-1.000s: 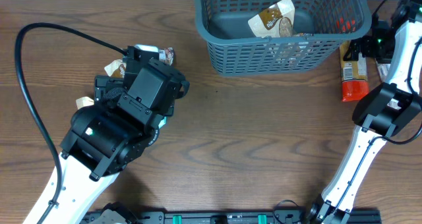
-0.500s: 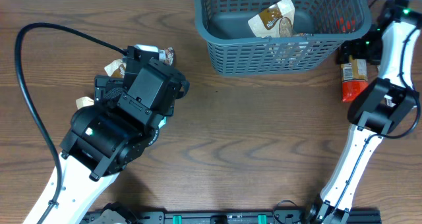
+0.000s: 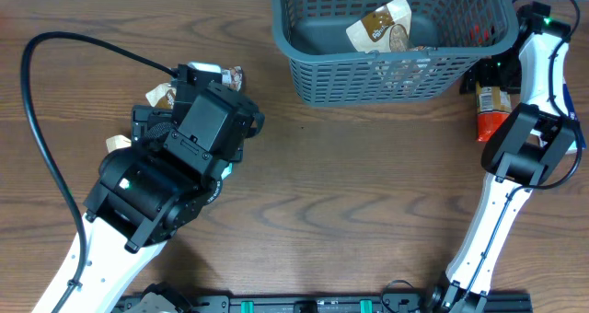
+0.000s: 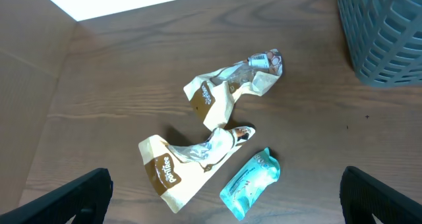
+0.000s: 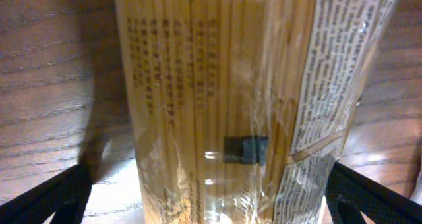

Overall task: Pack container
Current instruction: 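Grasp the spaghetti package with the right gripper and lift it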

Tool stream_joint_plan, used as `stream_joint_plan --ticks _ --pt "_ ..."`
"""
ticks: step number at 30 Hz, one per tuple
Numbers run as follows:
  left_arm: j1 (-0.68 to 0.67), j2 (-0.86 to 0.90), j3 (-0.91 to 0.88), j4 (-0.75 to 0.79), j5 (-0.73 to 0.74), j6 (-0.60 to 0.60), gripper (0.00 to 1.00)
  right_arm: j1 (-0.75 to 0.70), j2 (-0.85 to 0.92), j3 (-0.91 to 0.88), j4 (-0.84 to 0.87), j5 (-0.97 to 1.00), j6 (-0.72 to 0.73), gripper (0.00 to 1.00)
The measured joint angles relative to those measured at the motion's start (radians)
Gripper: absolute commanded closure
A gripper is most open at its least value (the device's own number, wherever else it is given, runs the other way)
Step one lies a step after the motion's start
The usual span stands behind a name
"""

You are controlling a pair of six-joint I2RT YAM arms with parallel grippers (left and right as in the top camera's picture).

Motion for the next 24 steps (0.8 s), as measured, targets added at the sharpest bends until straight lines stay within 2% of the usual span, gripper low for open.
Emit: stream_joint_plan --ticks 6,7,8,11,12,13,24 --pt "0.000 0.000 0.000 0.000 0.000 0.000 0.01 -0.006 -0.001 -0.003 0.000 -0.004 0.005 0.02" --pt "0.000 0.000 0.000 0.000 0.000 0.000 0.01 -0.007 -0.001 -0.003 0.000 -0.004 0.005 0.13" --pt "0.000 0.000 0.000 0.000 0.000 0.000 0.01 -0.008 -0.001 -0.003 -0.002 -0.003 0.001 0.36" --pt "0.000 0.000 0.000 0.000 0.000 0.000 0.01 -0.016 -0.001 -0.004 -0.008 0.006 0.006 0.86" --pt "0.000 0.000 0.000 0.000 0.000 0.000 0.01 -0.017 -0.002 -0.005 -0.008 0.008 0.006 0.95" --pt "0.000 0.000 0.000 0.000 0.000 0.000 0.01 -0.019 -0.006 -0.005 -0.009 0.007 0.006 0.98" --pt "0.000 0.000 0.000 0.000 0.000 0.000 0.01 -0.020 -0.028 0.005 -0.029 0.015 0.066 0.99"
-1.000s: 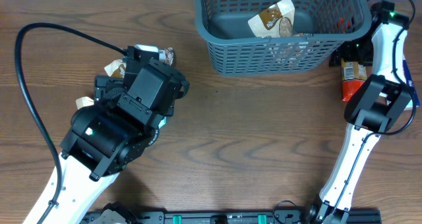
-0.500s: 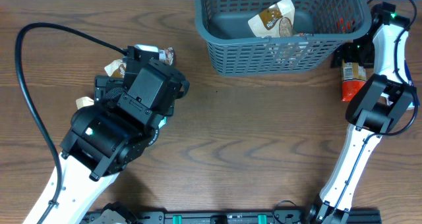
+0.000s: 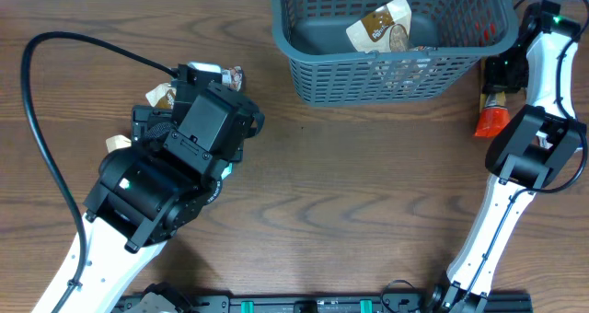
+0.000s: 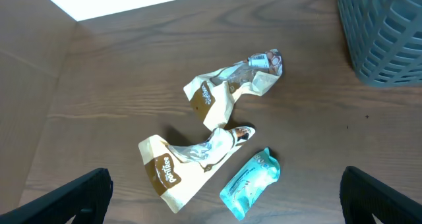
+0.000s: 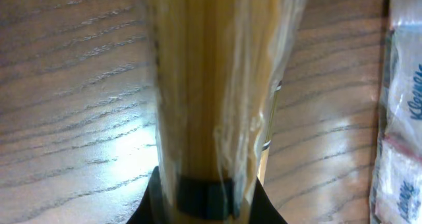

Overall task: Pack container
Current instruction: 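Grasp the spaghetti package with the right gripper and lift it, then carry the spaghetti package over the basket and release it inside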

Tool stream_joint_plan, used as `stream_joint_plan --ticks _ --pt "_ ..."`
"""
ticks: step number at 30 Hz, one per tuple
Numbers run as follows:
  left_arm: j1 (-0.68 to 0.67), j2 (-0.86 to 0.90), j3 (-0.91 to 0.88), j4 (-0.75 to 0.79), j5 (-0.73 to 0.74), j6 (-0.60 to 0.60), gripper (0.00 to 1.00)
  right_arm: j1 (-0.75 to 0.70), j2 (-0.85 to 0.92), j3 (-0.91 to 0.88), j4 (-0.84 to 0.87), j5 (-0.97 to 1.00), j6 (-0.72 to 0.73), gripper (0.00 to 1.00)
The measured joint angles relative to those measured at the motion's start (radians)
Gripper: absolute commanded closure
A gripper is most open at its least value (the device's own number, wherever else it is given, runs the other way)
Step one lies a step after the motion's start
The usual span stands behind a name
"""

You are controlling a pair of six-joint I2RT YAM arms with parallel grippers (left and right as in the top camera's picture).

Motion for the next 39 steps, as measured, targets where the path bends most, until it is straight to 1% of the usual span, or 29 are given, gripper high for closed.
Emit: stream_joint_plan --ticks 2,6,11,14,16,23,32,36,39 --pt "0.000 0.000 0.000 0.000 0.000 0.000 0.01 -0.001 0.007 0.020 -0.026 0.006 0.021 0.99" --pt "0.000 0.000 0.000 0.000 0.000 0.000 0.01 -0.014 0.041 0.116 -0.115 0.018 0.055 0.99" --pt "0.000 0.000 0.000 0.000 0.000 0.000 0.01 -0.043 0.072 0.306 -0.226 0.043 0.091 0.98" --pt "0.000 0.000 0.000 0.000 0.000 0.000 0.01 -0.057 0.065 0.430 -0.243 0.054 0.115 0.98" --pt "0.000 0.000 0.000 0.000 0.000 0.000 0.01 -0.066 0.040 0.477 -0.246 0.057 0.127 0.99" --pt "0.000 0.000 0.000 0.000 0.000 0.000 0.01 -0.065 -0.144 0.491 -0.257 0.060 0.142 0.98" --pt "0.000 0.000 0.000 0.000 0.000 0.000 0.01 -0.047 -0.479 0.500 -0.193 0.027 0.158 0.98" --pt "0.000 0.000 0.000 0.000 0.000 0.000 0.01 -0.005 -0.614 0.511 -0.146 -0.040 0.192 0.98" --pt "0.000 0.000 0.000 0.000 0.000 0.000 0.01 0.066 -0.684 0.523 -0.095 -0.098 0.240 0.98"
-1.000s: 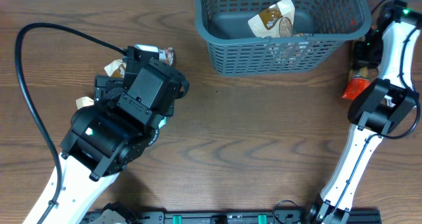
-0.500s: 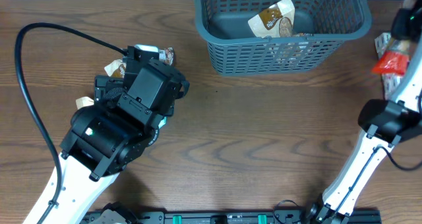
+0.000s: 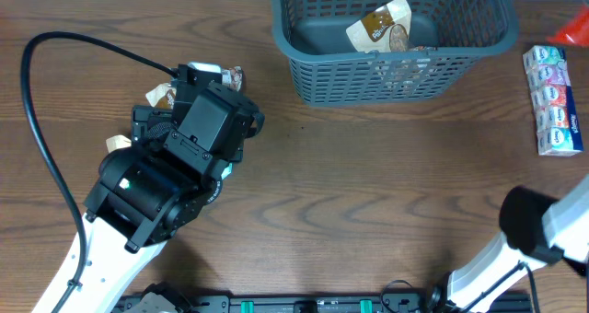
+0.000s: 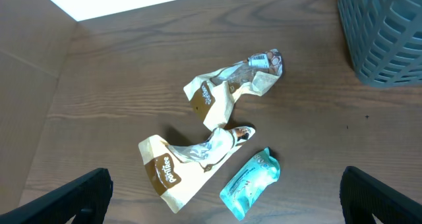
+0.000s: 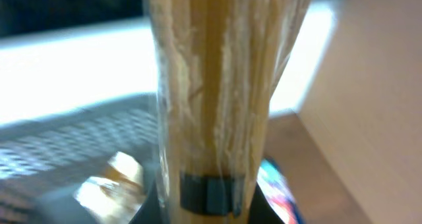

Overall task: Pack container
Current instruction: 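Carry the spaghetti package over the basket and release it inside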

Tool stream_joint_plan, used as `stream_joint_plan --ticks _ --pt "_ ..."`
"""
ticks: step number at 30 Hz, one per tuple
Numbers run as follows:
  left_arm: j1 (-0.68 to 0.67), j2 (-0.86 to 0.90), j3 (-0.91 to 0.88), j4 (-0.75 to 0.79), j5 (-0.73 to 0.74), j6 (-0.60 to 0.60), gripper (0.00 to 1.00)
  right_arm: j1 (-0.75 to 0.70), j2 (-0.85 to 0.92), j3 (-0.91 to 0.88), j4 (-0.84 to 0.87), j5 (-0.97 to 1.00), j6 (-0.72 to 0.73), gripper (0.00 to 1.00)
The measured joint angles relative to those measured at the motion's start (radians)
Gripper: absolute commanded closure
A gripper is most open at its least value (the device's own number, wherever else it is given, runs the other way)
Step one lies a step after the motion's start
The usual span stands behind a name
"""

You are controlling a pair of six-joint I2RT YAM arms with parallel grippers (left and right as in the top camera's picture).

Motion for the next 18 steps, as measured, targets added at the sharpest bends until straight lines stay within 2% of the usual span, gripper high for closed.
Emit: stream_joint_plan --ticks 8,13,18 --pt "0.000 0.000 0.000 0.000 0.000 0.000 0.01 0.271 -0.008 -0.006 0.120 -0.039 0.074 0.98" --pt "0.000 0.000 0.000 0.000 0.000 0.000 0.01 0.367 0.092 -0.041 0.134 -0.002 -0.043 0.99" --pt "0.000 0.000 0.000 0.000 0.000 0.000 0.02 0.397 0.245 -0.069 0.117 0.066 -0.114 0.98"
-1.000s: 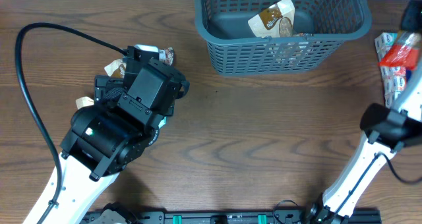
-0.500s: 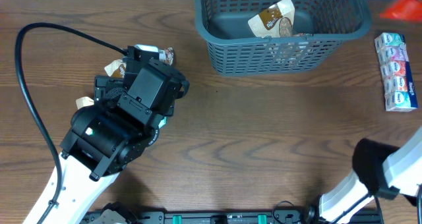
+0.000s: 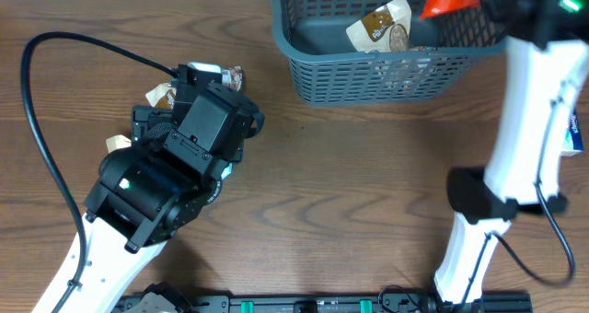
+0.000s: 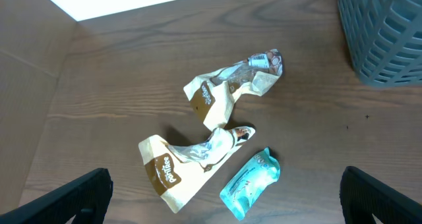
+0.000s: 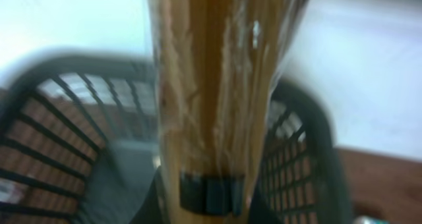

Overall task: Pack container
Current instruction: 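Carry the spaghetti package over the basket and release it inside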

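Note:
A grey-blue plastic basket (image 3: 396, 69) stands at the table's far edge with a brown snack bag (image 3: 379, 23) inside. My right gripper (image 5: 211, 201) is shut on a long clear packet of spaghetti (image 5: 211, 79), held above the basket's right part; its red end shows from overhead. The basket's mesh wall (image 5: 59, 132) lies blurred behind the packet. My left gripper (image 4: 224, 201) hangs open above two cream-and-brown snack bags (image 4: 227, 85) (image 4: 188, 161) and a teal pouch (image 4: 249, 182) on the table's left side.
The basket's corner (image 4: 386, 33) shows at the upper right of the left wrist view. A black cable (image 3: 41, 120) loops over the table's left part. A slice of a tissue pack (image 3: 578, 136) shows at the right edge behind my right arm.
My right gripper, still holding the spaghetti, has moved from the table's far right edge leftward to above the basket's right part. The left arm has not moved.
My right gripper stood open around the spaghetti packet lying right of the basket. Then it was shut on the packet there. Later the packet was lifted off the table at the far right edge, and now hangs over the basket. The left arm stayed still.

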Tool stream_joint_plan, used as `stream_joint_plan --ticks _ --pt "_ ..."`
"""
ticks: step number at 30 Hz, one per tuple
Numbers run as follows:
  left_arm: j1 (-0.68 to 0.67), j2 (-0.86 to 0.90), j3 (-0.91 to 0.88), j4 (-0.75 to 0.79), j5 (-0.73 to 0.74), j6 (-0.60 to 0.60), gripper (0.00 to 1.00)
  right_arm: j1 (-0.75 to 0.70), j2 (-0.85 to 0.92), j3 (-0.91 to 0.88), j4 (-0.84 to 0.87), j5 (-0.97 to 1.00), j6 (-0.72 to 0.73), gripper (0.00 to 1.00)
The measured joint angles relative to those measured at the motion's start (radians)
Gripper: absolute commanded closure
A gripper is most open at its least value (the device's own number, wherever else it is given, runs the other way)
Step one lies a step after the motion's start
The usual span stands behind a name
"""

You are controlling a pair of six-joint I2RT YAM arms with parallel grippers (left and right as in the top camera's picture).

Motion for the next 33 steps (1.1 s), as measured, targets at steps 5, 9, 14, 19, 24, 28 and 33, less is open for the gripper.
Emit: stream_joint_plan --ticks 5,9,14,19,24,28,33 --pt "0.000 0.000 0.000 0.000 0.000 0.000 0.01 -0.005 0.134 -0.023 0.003 0.047 -0.020 0.98" --pt "0.000 0.000 0.000 0.000 0.000 0.000 0.01 -0.013 0.180 -0.026 0.019 0.065 -0.018 0.99" --pt "0.000 0.000 0.000 0.000 0.000 0.000 0.01 -0.046 0.203 -0.026 -0.006 0.074 0.008 0.99" --pt "0.000 0.000 0.000 0.000 0.000 0.000 0.01 -0.090 0.262 -0.025 -0.048 0.089 0.036 0.98" --pt "0.000 0.000 0.000 0.000 0.000 0.000 0.01 -0.109 0.327 -0.025 -0.054 0.096 0.054 0.99" --pt "0.000 0.000 0.000 0.000 0.000 0.000 0.01 -0.108 0.328 -0.025 -0.066 0.091 0.055 0.99" --pt "0.000 0.000 0.000 0.000 0.000 0.000 0.01 -0.108 0.328 -0.025 -0.063 0.087 0.061 0.86"
